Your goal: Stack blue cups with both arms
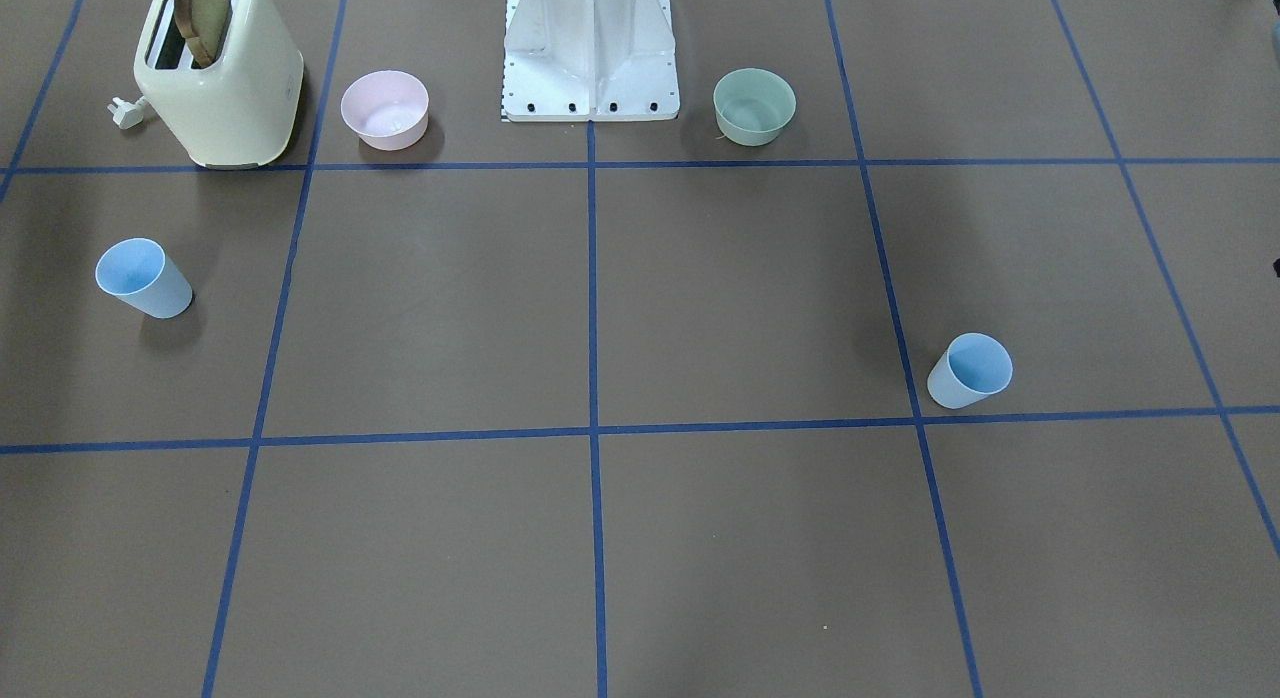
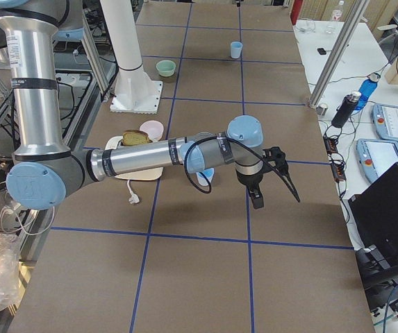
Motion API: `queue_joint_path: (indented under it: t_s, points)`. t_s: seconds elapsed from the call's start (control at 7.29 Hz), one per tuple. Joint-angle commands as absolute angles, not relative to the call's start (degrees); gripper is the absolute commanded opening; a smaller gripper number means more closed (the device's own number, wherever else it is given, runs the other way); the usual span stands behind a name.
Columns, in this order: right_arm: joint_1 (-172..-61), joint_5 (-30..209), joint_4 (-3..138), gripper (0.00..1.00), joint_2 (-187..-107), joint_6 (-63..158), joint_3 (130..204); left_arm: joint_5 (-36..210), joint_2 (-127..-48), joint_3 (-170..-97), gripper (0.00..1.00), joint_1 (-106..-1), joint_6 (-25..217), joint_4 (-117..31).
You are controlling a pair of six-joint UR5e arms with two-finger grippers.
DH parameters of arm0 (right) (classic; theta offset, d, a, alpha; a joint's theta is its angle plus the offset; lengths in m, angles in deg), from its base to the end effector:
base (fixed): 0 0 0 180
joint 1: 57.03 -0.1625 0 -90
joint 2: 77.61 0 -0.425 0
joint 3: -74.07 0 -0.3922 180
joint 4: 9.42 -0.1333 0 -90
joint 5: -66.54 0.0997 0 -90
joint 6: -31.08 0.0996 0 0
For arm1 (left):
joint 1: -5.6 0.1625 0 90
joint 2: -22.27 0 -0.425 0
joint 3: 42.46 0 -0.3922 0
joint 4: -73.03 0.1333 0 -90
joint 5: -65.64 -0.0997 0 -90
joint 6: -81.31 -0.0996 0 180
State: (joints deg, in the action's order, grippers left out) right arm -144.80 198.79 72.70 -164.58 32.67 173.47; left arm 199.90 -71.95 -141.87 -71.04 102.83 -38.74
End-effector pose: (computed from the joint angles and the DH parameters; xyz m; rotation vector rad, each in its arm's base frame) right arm 0.0459 -0.5267 0.5370 0.3137 -0.7405 -0.1412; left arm 0.0616 -0.5353 0.4943 0.3348 0.8868 0.1069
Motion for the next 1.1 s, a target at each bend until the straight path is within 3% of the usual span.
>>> queue_joint_path:
  t_s: [0.0, 0.27, 0.55, 0.96]
  points:
    - [-142.46, 198.47, 70.48, 1.0, -164.71, 37.06, 173.48, 192.87, -73.26, -141.78, 0.99, -59.94, 122.2, -43.58]
    - [-142.46, 198.2, 70.48, 1.0, -164.89, 37.15, 173.3, 185.19, -76.51, -139.51, 0.98, -52.44, 125.96, -43.87]
    - [-142.46, 198.12, 70.39, 1.0, -165.15, 37.15, 173.3, 185.08, -78.79, -136.43, 0.94, -51.62, 125.78, -44.04]
    - [-142.46, 198.03, 70.39, 1.0, -165.15, 37.15, 173.22, 183.08, -80.39, -134.05, 0.46, -49.53, 125.25, -44.04]
